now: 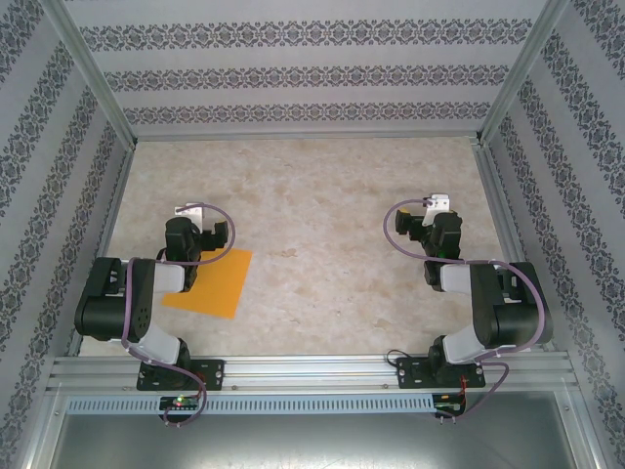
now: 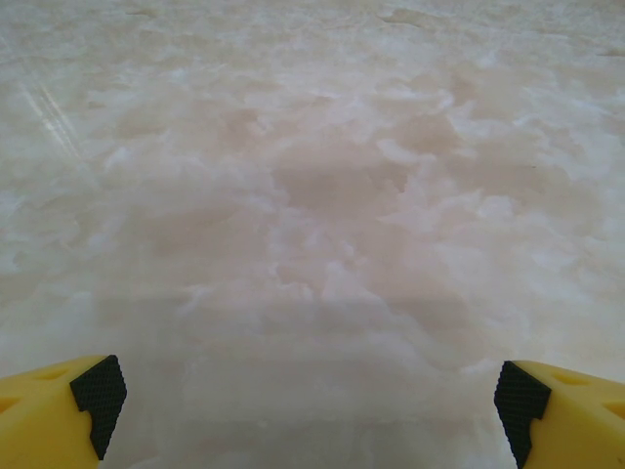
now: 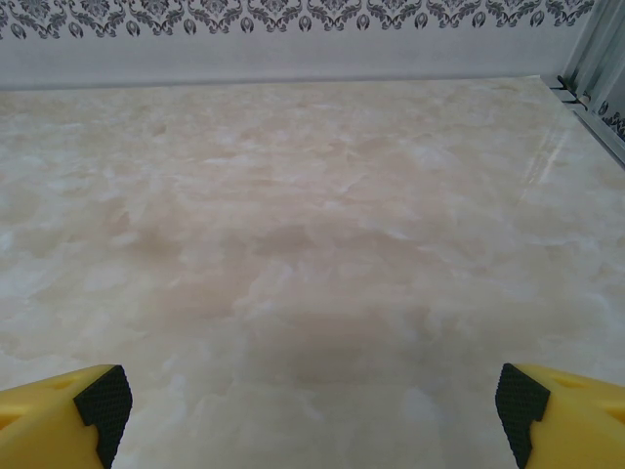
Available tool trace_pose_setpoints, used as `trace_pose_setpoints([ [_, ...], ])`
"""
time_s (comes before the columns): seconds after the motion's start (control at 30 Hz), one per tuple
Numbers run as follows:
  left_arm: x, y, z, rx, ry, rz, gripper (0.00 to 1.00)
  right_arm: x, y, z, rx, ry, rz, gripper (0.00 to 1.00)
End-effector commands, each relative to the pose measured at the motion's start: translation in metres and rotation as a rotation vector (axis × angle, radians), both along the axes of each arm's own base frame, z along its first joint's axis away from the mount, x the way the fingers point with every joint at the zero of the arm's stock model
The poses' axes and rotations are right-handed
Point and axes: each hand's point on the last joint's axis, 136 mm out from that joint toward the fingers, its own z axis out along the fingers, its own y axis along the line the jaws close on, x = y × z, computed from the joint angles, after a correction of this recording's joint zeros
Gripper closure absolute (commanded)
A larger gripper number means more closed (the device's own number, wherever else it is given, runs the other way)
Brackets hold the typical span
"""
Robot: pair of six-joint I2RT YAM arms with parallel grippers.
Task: Fold a paper plane with a square sheet of paper (pick it up from the middle)
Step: Move the square sheet of paper to the center of the table.
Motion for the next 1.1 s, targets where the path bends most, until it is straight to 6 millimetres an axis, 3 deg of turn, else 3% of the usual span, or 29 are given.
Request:
trace_pose_setpoints([
  [0.0,0.007,-0.003,0.013,0.013,-0.060,-0.022,0.00,0.001,0.001,0.004,-0.014,-0.025,0.003,0.02],
  [0.17,0.006,0.000,0.020,0.014,-0.059,-0.001,0.00,0.000,-0.002,0.008,0.010,-0.038,0.000,0.02],
  [0.3,0.001,0.006,0.048,0.004,-0.024,0.044,0.00,-0.003,0.008,0.027,0.005,0.001,0.061,0.02],
  [0.53,-0.027,0.004,0.085,-0.184,0.046,0.137,0.00,-0.017,0.039,0.088,0.087,-0.002,0.168,0.02],
  [0.73,-0.071,-0.003,0.078,-0.361,0.287,0.265,0.00,-0.046,0.093,0.106,0.201,0.081,0.338,0.02],
  [0.9,-0.103,-0.019,0.060,-0.437,0.423,0.279,0.00,-0.074,0.133,0.107,0.245,0.185,0.483,0.02],
  [1.07,-0.130,-0.014,0.040,-0.436,0.487,0.358,0.00,-0.097,0.166,0.101,0.207,0.277,0.579,0.02],
])
